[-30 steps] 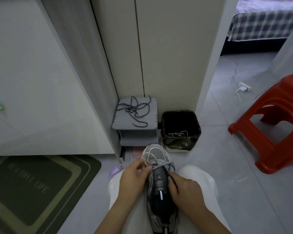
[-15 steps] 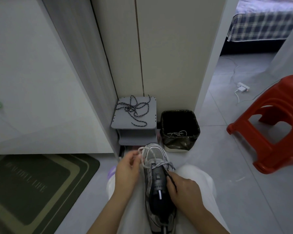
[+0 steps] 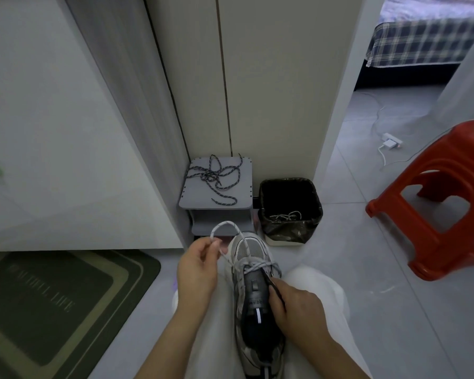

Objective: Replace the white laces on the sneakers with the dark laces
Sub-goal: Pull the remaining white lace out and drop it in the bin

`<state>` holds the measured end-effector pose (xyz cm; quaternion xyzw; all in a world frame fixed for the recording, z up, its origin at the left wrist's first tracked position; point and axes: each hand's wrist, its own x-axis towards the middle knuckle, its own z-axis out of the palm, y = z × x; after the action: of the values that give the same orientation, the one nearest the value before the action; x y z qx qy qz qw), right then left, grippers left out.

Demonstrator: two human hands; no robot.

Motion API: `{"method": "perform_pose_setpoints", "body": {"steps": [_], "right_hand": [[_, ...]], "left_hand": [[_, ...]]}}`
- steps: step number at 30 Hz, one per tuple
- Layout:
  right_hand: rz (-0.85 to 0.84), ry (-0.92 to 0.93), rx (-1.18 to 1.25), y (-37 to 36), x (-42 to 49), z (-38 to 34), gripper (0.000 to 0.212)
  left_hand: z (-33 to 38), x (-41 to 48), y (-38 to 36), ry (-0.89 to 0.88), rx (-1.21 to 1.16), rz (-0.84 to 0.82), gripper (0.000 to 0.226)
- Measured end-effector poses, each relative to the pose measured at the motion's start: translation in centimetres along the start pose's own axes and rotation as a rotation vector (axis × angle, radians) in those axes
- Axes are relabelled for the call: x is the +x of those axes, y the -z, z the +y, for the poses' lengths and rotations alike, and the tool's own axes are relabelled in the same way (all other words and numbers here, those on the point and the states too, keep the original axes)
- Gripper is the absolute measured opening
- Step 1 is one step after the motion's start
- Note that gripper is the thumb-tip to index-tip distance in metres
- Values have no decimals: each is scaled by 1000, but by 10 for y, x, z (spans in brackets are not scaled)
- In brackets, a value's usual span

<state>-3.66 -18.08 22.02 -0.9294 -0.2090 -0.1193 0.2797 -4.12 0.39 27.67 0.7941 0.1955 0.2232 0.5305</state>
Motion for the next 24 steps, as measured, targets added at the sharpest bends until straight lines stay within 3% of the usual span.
{"method": "perform_pose_setpoints", "body": {"steps": [3,5,10,14,17,19,21,24], "right_hand": [[9,4,-13,1,1,-1,30],[8,-4,-17,0,1,-2,31],[11,-13,2,0,0,-2,30],[-12,-11,-1,2,0,-1,29],[-23,-12,-5,-1,-1,0,30],[-24,-14,3,-2,-2,1,30],[-21,-13,11,-1,-1,-1,30],[-19,-17,5,0,0,-3,30]], "left_hand": [[-3,-1,-1,98,237,-244,7],[-12,-12,-5,48,505,-401,19],[-11,-25,-11,-126,513,-262,15],[-14,-14,-11,63,211,-171,16],[-5,-5,-7,82,6,-68,20],[-2,-3,-6,75,29,-81,18],[-8,-6,-8,108,207,-218,3],[-18,-20,-12,18,472,-368,21]]}}
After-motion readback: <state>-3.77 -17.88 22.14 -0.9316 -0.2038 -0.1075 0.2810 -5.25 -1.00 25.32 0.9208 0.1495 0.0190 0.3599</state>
